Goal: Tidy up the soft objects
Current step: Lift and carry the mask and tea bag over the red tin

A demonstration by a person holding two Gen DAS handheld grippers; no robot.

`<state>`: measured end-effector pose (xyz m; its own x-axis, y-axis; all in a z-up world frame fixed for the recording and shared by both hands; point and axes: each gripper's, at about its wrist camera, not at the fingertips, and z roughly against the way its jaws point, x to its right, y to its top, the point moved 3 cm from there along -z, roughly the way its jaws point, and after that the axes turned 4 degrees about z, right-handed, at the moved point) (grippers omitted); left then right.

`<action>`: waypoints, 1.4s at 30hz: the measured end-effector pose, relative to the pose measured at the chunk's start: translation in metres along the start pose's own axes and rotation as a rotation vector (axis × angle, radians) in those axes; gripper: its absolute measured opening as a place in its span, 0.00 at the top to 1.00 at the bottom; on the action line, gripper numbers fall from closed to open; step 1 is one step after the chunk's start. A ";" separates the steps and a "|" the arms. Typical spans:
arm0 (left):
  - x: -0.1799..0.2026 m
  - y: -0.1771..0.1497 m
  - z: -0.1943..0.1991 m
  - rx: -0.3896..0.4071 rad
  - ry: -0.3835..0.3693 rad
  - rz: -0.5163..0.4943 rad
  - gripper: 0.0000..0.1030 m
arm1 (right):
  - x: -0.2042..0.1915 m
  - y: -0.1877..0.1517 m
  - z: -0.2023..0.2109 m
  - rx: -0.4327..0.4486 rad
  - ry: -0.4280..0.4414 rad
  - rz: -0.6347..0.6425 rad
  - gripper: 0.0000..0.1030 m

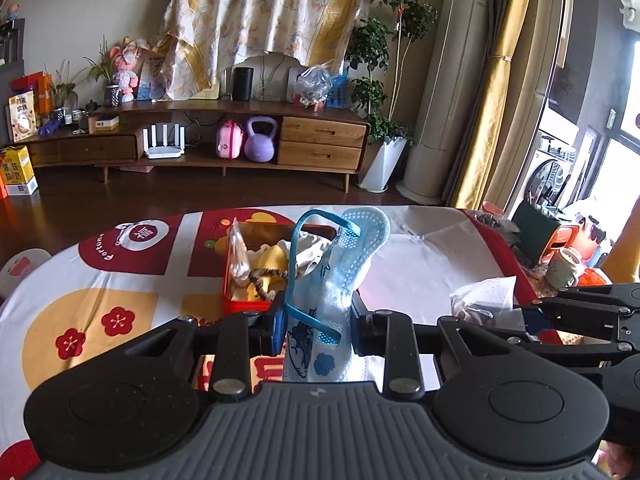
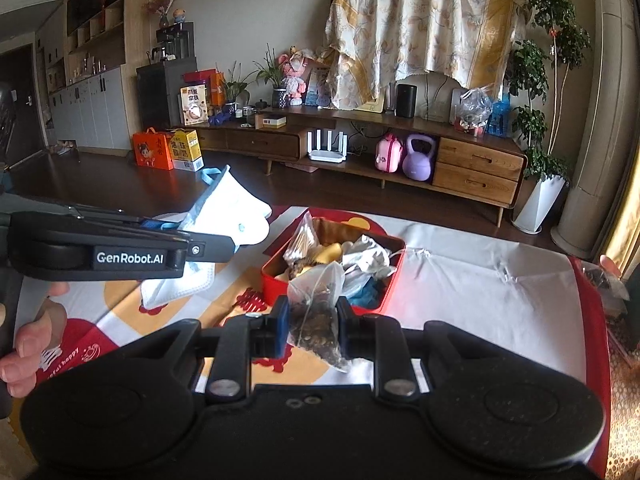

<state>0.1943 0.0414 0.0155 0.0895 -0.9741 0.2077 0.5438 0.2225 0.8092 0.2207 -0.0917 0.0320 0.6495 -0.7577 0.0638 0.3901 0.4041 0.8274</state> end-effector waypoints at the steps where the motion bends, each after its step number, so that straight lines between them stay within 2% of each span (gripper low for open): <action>1: 0.000 0.004 -0.003 0.002 0.003 -0.006 0.71 | 0.002 0.002 -0.002 0.001 -0.001 -0.002 0.78; 14: -0.005 0.052 -0.066 -0.007 0.013 -0.038 0.71 | 0.030 0.030 -0.053 -0.005 -0.016 -0.016 0.78; 27: -0.037 0.063 -0.167 -0.100 0.044 0.026 0.71 | 0.047 0.029 -0.141 -0.081 -0.006 -0.019 0.78; 31: -0.045 0.060 -0.194 -0.119 0.071 0.033 0.71 | 0.050 0.022 -0.168 -0.114 0.005 -0.027 0.78; 42: -0.058 0.056 -0.251 -0.131 0.194 -0.032 0.71 | 0.049 0.012 -0.217 -0.172 0.045 -0.019 0.78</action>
<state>0.4290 0.1002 -0.0889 0.2225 -0.9729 0.0636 0.6512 0.1969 0.7329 0.3984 -0.0126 -0.0761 0.6681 -0.7438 0.0203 0.5061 0.4743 0.7204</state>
